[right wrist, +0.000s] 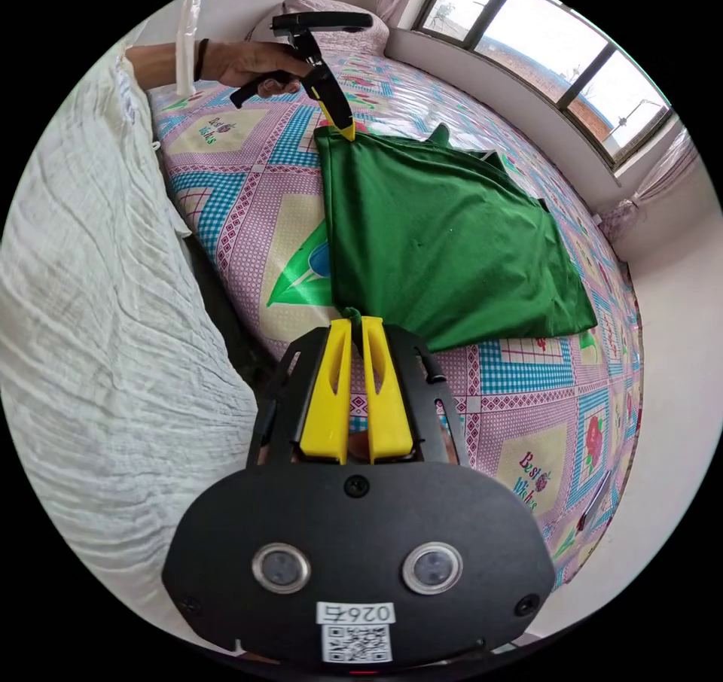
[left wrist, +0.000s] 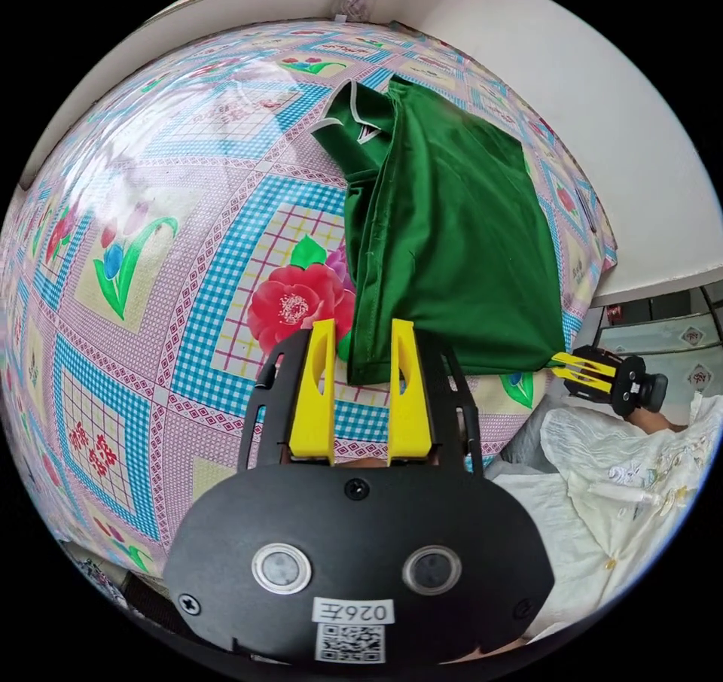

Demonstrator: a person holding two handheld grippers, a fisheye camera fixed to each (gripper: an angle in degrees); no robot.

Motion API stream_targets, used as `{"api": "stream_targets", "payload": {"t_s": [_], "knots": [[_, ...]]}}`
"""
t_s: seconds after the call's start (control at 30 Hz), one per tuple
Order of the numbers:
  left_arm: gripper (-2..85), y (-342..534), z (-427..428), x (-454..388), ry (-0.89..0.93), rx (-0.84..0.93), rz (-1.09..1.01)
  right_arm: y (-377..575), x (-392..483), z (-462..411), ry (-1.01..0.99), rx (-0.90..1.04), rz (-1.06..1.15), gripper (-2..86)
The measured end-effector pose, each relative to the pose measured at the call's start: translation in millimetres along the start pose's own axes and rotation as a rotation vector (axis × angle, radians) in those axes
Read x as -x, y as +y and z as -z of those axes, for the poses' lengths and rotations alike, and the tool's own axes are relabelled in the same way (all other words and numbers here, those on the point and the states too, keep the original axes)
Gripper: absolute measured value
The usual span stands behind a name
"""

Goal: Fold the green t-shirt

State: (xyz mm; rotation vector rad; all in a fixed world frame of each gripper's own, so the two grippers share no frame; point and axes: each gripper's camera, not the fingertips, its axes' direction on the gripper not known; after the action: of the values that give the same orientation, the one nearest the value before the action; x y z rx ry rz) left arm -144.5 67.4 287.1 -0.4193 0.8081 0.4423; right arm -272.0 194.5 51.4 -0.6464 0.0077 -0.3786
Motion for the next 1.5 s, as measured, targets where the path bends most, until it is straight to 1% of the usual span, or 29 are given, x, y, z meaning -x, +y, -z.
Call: {"api": "stream_targets", "payload": {"t_s": [0.03,0.07,0.1,0.17,0.23,0.27,0.33,0.37,0.43,0.47,0.53,0.67,0.73,0.77,0.83,0.87,0.93,0.97,1.03,1.13,1.23,1.3,1.37,1.43,1.5], "knots": [[7.5,-7.4,-1.5,-1.3,-0.019,0.016,-0.061,6.5,-5.6,-1.6,-0.008,-0.006,-0.011,-1.2],[6.0,-11.5,-4.9,-2.2,0.034,0.035,-0.111,9.6,-8.6,-2.4,-0.012,-0.008,-0.018,-1.2],[3.0,-17.4,-9.7,4.0,0.07,0.036,-0.106,15.5,-15.0,-4.7,-0.017,-0.002,-0.031,-1.2],[1.8,-21.2,-9.9,22.7,0.121,0.018,-0.091,27.1,-24.4,-6.9,-0.023,-0.004,-0.044,-1.2],[1.0,-19.2,-14.4,59.0,0.292,0.016,-0.016,43.2,-38.3,-6.2,-0.041,-0.005,-0.068,-1.2],[0.8,-16.8,-15.5,67.8,0.336,0.017,-0.002,47.7,-41.7,-6.0,-0.047,0.0,-0.07,-1.2],[0.5,-2.7,-14.4,93.9,0.501,-0.02,0.031,69.5,-56.5,-0.6,-0.086,0.009,-0.086,-1.2],[0.4,1.5,-13.4,98.5,0.542,-0.034,0.036,75.4,-60.7,1.7,-0.104,0.01,-0.095,-1.2],[0.2,17.2,-7.7,110.7,0.696,-0.088,0.049,100.4,-79.7,14.5,-0.198,0.0,-0.143,-1.2],[0.2,20.0,-5.5,112.7,0.734,-0.101,0.049,107.2,-85.3,18.5,-0.225,-0.007,-0.157,-1.2],[0.1,23.9,8.7,118.7,0.865,-0.175,0.049,135.1,-115.7,36.7,-0.321,-0.051,-0.235,-1.2],[0.1,-5.6,37.8,130.7,0.963,-0.31,0.033,175.4,-186.0,64.9,-0.344,-0.193,-0.403,-1.2],[0.1,-52.0,50.3,141.1,1.01,-0.362,0.004,195.6,-244.7,74.6,-0.325,-0.31,-0.498,-1.2],[0.1,-66.0,51.7,144.0,1.016,-0.367,0.0,199.1,-260.1,74.6,-0.32,-0.336,-0.513,-1.2],[0.1,-127.4,49.9,156.9,1.049,-0.372,0.0,205.8,-324.7,64.6,-0.302,-0.4,-0.562,-1.2],[0.1,-144.3,47.2,161.2,1.06,-0.368,0.011,205.9,-339.7,60.3,-0.298,-0.41,-0.56,-1.2],[0.0,-209.2,29.3,177.9,1.106,-0.333,0.054,204.0,-404.5,31.8,-0.274,-0.412,-0.595,-1.2],[0.0,-224.5,23.1,182.9,1.118,-0.323,0.075,203.3,-420.7,22.8,-0.278,-0.41,-0.603,-1.2],[-0.1,-279.4,-4.9,202.0,1.162,-0.286,0.154,203.2,-484.7,-18.4,-0.33,-0.405,-0.668,-1.2],[0.2,-330.1,-39.4,222.7,1.169,-0.236,0.263,203.8,-548.4,-68.1,-0.393,-0.377,-0.738,-1.2],[1.1,-361.3,-74.4,236.4,1.175,-0.156,0.382,204.2,-590.1,-114.3,-0.426,-0.29,-0.8,-1.2],[2.4,-374.7,-89.6,242.3,1.208,-0.138,0.4,205.2,-604.1,-137.2,-0.453,-0.241,-0.824,-1.2],[5.0,-382.7,-96.6,248.5,1.257,-0.158,0.406,207.9,-611.2,-150.5,-0.461,-0.226,-0.84,-1.2],[8.1,-388.9,-97.3,258.4,1.359,-0.234,0.403,217.4,-618.1,-159.9,-0.505,-0.25,-0.876,-1.0],[8.7,-392.7,-92.8,268.2,1.41,-0.301,0.392,227.0,-623.0,-167.2,-0.553,-0.276,-0.917,-0.4]]}}
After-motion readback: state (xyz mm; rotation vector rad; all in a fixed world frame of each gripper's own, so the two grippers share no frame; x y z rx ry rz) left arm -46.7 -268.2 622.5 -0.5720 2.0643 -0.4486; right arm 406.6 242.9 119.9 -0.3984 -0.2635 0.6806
